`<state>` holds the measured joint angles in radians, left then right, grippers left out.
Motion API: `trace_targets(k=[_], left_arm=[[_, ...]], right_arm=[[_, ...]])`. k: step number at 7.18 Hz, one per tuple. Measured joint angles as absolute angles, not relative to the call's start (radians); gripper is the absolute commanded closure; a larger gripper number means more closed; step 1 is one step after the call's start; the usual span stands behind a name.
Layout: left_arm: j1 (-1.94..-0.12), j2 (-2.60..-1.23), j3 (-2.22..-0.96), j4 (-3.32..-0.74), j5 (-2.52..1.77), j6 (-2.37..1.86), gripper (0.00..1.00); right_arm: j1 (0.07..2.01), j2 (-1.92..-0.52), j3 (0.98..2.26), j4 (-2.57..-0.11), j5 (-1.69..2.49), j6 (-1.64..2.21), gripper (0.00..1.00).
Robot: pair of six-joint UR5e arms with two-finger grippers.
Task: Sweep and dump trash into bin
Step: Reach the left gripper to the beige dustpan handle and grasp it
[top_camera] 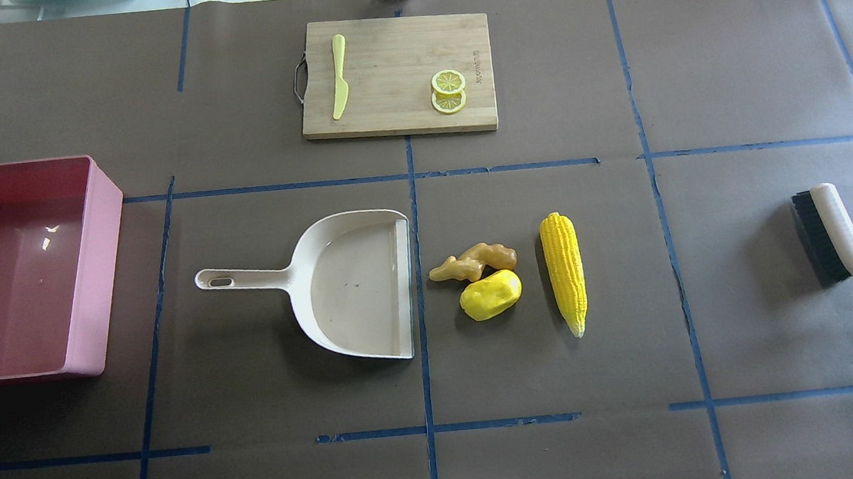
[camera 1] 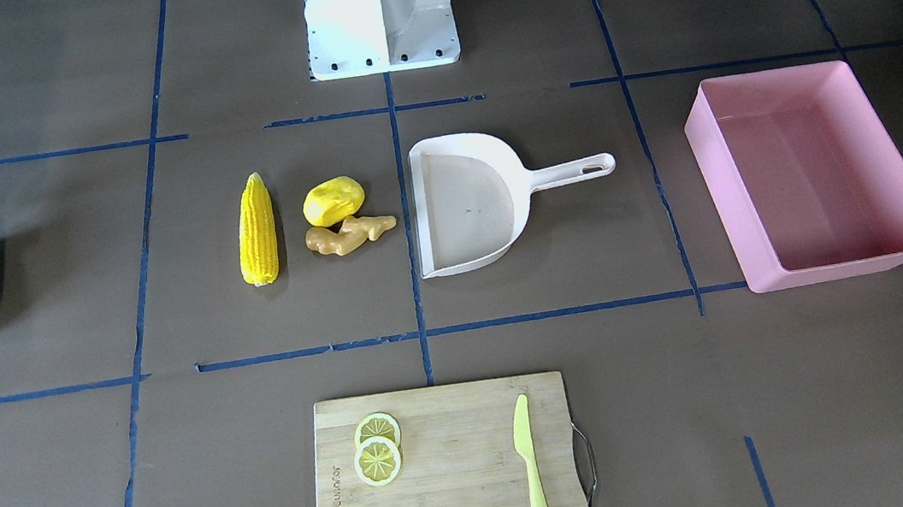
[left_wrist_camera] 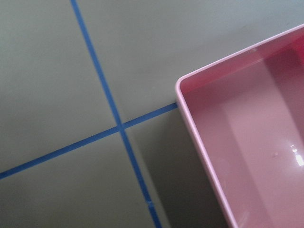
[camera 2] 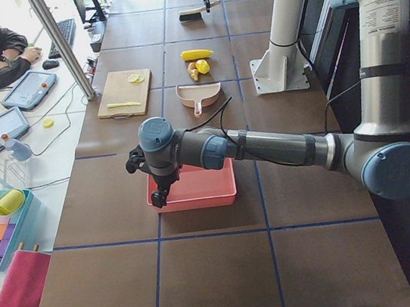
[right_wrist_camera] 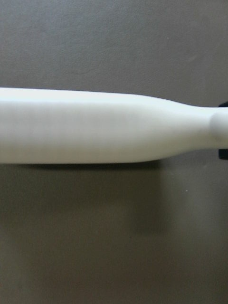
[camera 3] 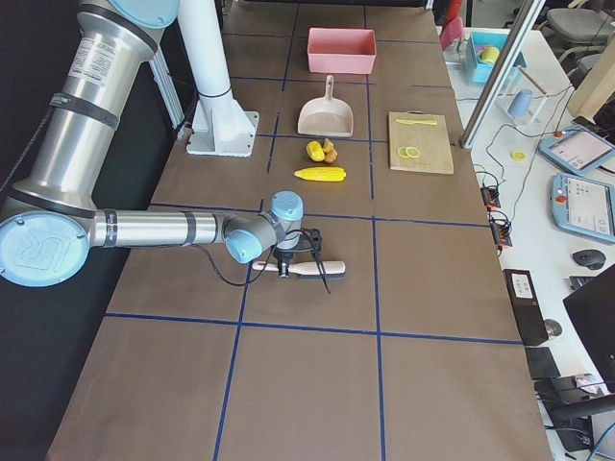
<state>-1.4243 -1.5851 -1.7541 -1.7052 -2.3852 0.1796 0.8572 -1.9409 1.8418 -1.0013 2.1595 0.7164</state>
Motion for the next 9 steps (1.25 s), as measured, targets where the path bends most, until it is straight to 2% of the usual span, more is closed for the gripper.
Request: trace_targets(k=[2,4,7,9], left_arm=[[-1.313,-1.601,-1.786,-1.844,-2.387,0.179,0.01],[-1.145,-1.695,-1.802,-1.904,-2.384,0.178,0.03],[-0.921,-1.833,-1.850,-1.913,-2.250,0.183,0.02],[-0.787,-1.886,-1.869,-1.824,-2.157,0.185,0.02]], right_arm=[[0.856,-1.939,1.843,-1.000,2.157,0.715,0.95],[0.855,-1.937,1.844,-0.997,2.158,0.709,0.95],[0.856,-1.936,1.844,-0.994,2.157,0.709,0.95],[0.856,-1.936,1.844,-0.994,2.157,0.709,0.95]])
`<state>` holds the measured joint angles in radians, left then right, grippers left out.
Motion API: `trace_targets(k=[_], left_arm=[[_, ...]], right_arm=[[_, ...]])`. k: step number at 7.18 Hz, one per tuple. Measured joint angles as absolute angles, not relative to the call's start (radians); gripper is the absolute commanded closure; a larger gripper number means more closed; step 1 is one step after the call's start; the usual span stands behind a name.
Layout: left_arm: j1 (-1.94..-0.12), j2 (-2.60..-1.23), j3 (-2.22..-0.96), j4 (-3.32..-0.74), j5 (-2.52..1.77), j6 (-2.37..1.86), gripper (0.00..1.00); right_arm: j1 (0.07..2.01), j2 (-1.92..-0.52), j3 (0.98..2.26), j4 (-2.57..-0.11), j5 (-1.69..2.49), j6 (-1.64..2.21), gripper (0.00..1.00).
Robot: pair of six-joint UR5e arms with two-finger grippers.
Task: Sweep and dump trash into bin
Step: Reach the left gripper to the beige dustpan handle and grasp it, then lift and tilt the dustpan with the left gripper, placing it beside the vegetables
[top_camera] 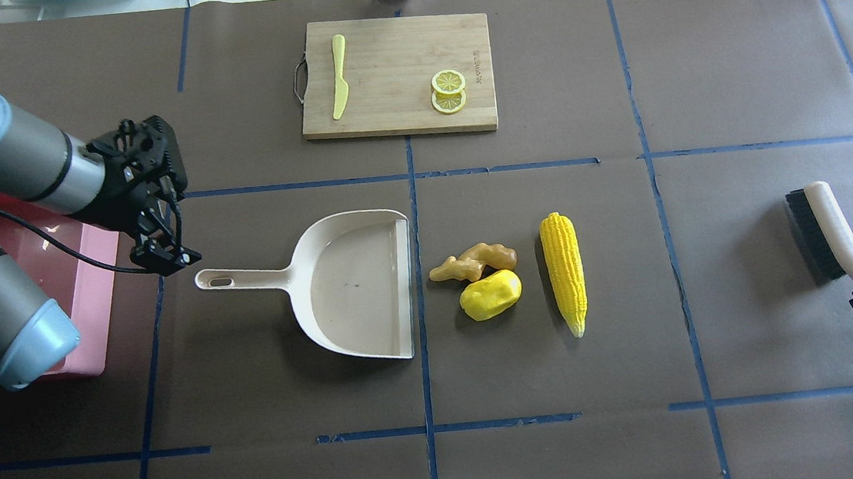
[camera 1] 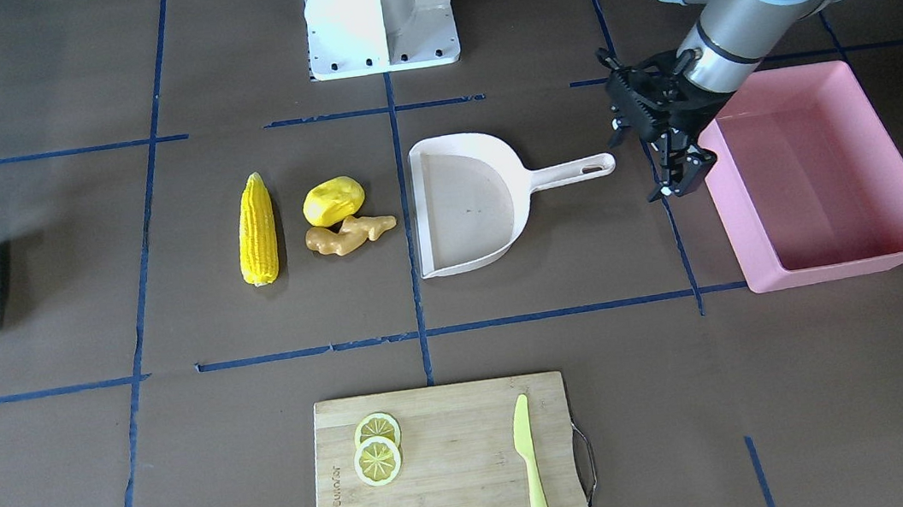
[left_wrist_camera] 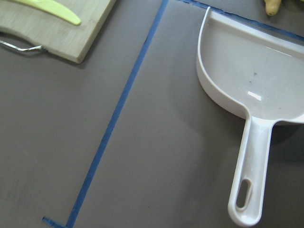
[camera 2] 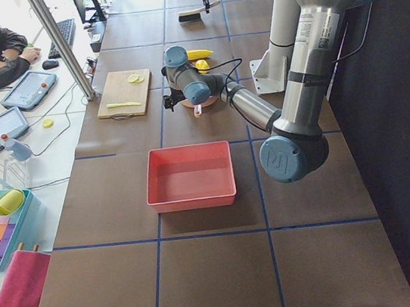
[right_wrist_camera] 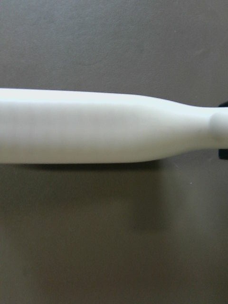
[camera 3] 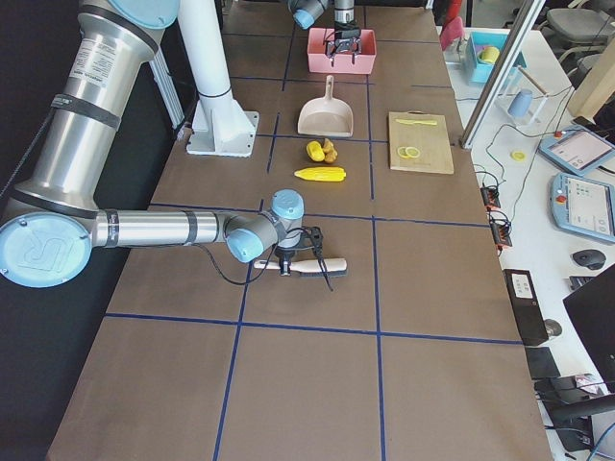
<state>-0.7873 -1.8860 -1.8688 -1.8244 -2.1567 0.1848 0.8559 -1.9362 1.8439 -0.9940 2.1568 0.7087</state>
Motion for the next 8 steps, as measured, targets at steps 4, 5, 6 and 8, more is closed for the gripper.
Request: trace_targets(k=[4,5,6,8], left_arm=[[-0.662,-1.976,-1.859,-1.693,-2.099,0.186,0.02],[-0.646,-1.986,-1.852,-1.694,-2.060,0.190,0.03],[-0.638,-1.990,-1.845,-1.697,-2.036,0.210,0.05],[-0.623,-1.988,-1.836,-1.698,-2.022,0.257,0.04]], right_arm=[[0.856,-1.936,1.843,-0.994,2.156,0.712,0.95],[0.856,-1.936,1.843,-0.994,2.156,0.712,0.95],[0.856,-1.937,1.843,-0.994,2.157,0.712,0.95],[0.856,-1.937,1.844,-0.994,2.157,0.714,0.95]])
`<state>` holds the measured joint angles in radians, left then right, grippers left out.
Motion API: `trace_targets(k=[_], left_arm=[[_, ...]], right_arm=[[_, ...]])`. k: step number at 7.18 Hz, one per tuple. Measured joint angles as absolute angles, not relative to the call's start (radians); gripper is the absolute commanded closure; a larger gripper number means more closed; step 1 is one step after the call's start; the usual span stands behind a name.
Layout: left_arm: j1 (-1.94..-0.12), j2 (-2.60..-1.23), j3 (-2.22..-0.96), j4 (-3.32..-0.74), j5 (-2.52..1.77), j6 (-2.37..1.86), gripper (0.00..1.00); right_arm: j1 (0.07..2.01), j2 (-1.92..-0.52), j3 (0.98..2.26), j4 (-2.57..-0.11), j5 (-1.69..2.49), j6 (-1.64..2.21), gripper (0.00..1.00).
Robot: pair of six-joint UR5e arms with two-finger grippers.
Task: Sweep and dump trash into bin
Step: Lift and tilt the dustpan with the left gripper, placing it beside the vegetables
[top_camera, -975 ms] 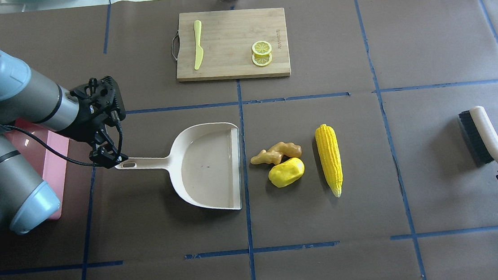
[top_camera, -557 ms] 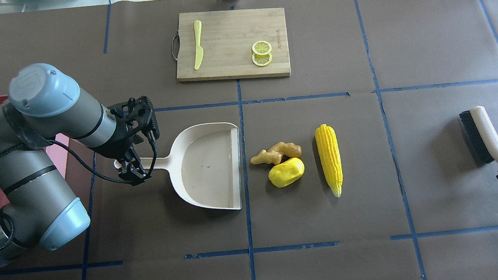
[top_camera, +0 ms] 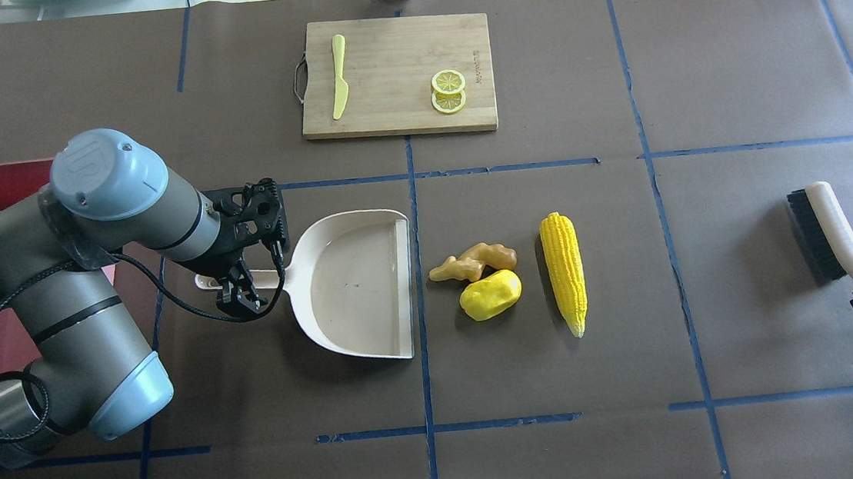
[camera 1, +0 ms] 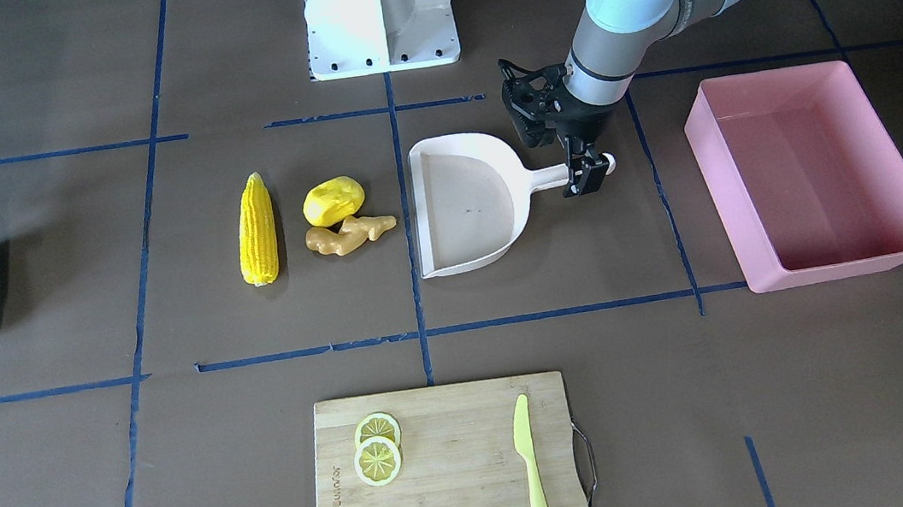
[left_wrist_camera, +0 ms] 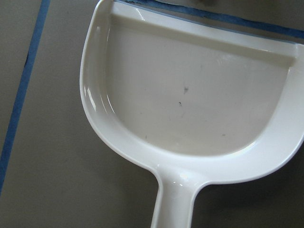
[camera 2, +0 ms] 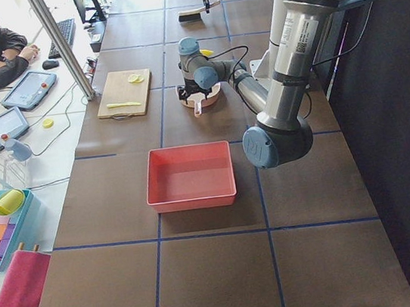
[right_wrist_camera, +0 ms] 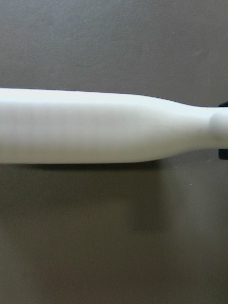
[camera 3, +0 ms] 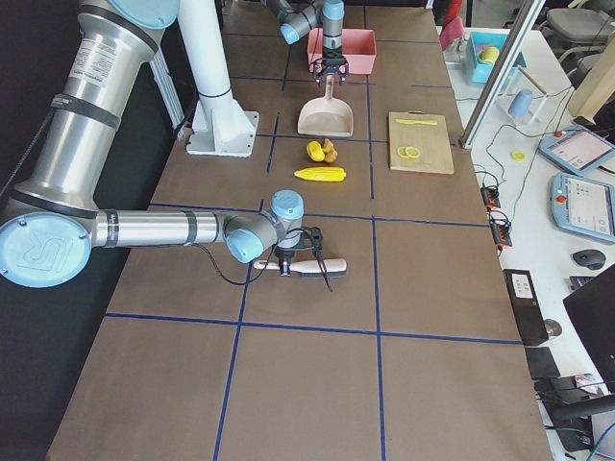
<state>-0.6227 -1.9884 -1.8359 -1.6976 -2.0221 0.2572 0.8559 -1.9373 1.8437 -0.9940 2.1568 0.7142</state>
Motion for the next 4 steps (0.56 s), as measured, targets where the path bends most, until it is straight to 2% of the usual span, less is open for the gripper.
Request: trace_targets(k=[4], left_arm=[[-0.574,-1.990,-1.802,-1.705,-1.987,0.269,0.02]], right_arm=[[0.857,-1.939,1.845,-0.994,2.157,0.715,0.95]])
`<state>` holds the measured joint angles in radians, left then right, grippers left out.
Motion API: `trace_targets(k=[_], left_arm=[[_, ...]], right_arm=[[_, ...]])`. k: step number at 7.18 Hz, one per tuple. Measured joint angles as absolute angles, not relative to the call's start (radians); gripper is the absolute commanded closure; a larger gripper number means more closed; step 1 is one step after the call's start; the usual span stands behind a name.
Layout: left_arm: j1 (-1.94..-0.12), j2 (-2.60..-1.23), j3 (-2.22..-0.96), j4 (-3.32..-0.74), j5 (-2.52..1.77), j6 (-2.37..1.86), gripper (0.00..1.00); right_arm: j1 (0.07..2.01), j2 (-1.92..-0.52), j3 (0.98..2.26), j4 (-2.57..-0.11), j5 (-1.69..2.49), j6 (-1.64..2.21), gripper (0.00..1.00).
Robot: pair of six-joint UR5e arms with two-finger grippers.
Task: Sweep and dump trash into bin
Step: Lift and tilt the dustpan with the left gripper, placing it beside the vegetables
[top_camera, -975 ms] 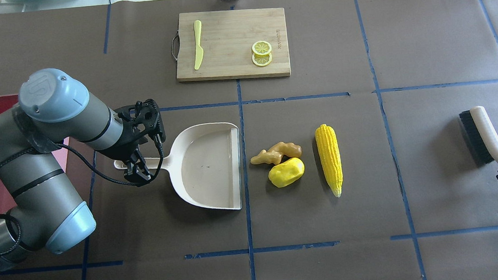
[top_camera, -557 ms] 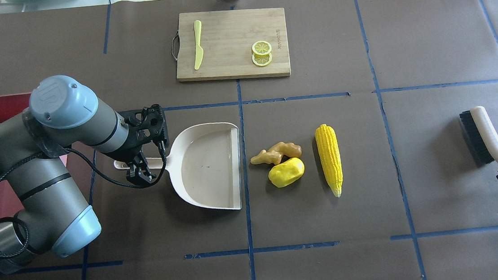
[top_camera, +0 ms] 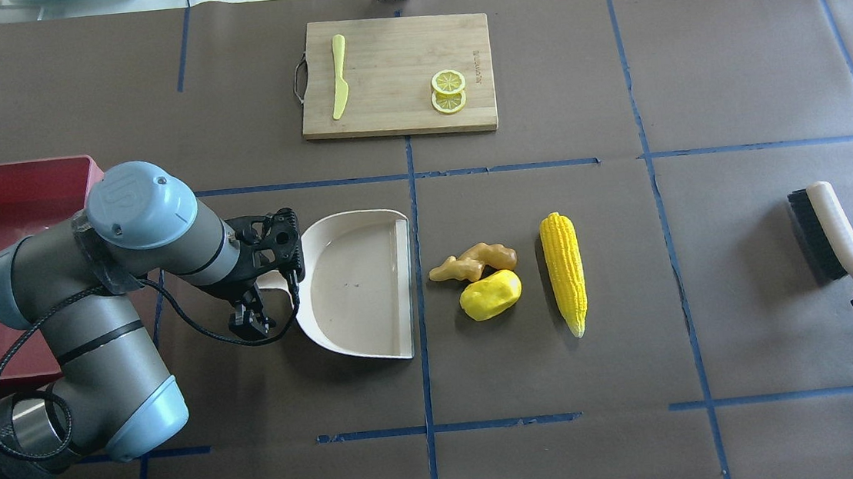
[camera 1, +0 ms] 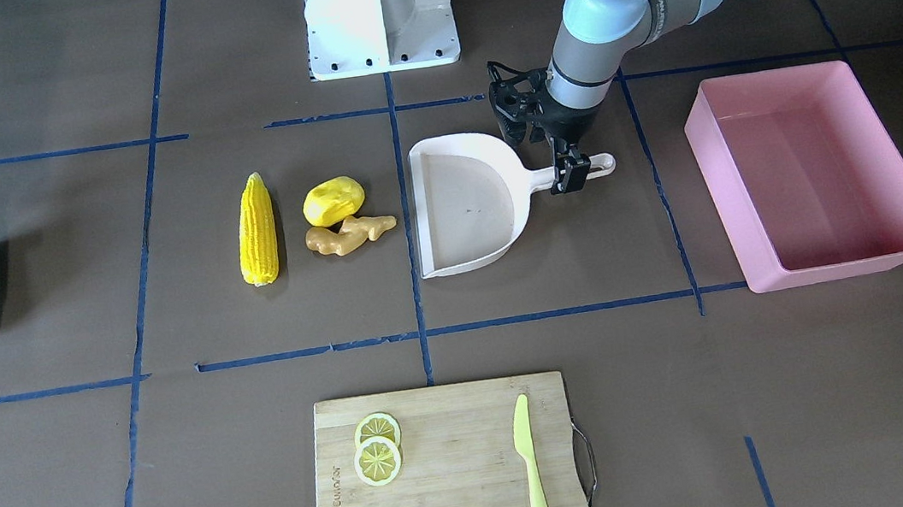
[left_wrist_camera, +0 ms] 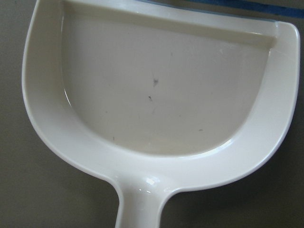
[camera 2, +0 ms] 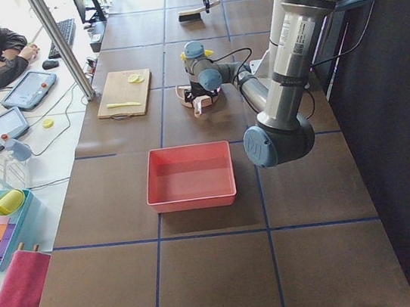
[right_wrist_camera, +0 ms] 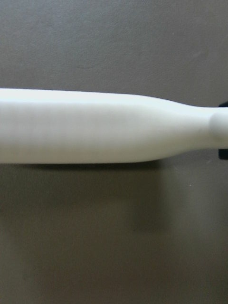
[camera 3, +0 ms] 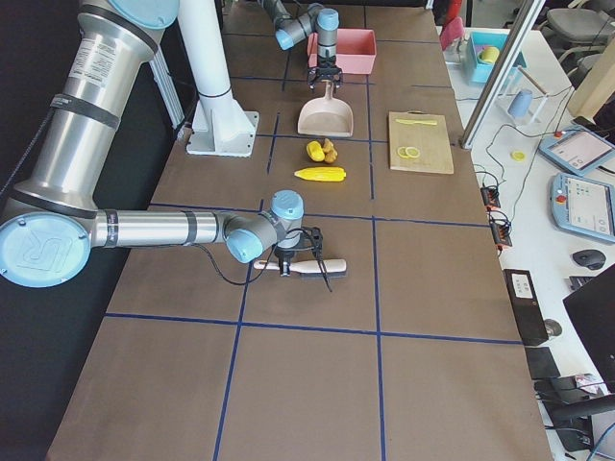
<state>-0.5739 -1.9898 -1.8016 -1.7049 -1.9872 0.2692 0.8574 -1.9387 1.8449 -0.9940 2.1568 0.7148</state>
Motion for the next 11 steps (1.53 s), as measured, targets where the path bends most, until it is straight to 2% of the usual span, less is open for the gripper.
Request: trace_targets(k=[2,5,6,9,11], left_arm=[[-0.573,-1.993,-1.735,-1.778,-1.984,0.268,0.03],[-0.572,-2.004,-1.669,-1.850,-1.985,0.258,0.12],[-0.572,-2.007,-1.667,-1.852,-1.986,0.257,0.18],[-0.572,-2.012,-1.669,-1.851,-1.985,0.257,0.75],[-0.572,-2.011,-1.673,-1.848,-1.984,0.265,0.86]], right_arm=[[0.857,-1.939,1.846,-0.994,2.157,0.715,0.95],[0.859,-1.942,1.847,-0.994,2.157,0.715,0.95],[0.859,-1.942,1.849,-0.994,2.157,0.715,0.95],[0.859,-1.943,1.850,-0.994,2.157,0.715,0.95],[0.859,-1.944,1.850,-0.994,2.157,0.716,0.95]])
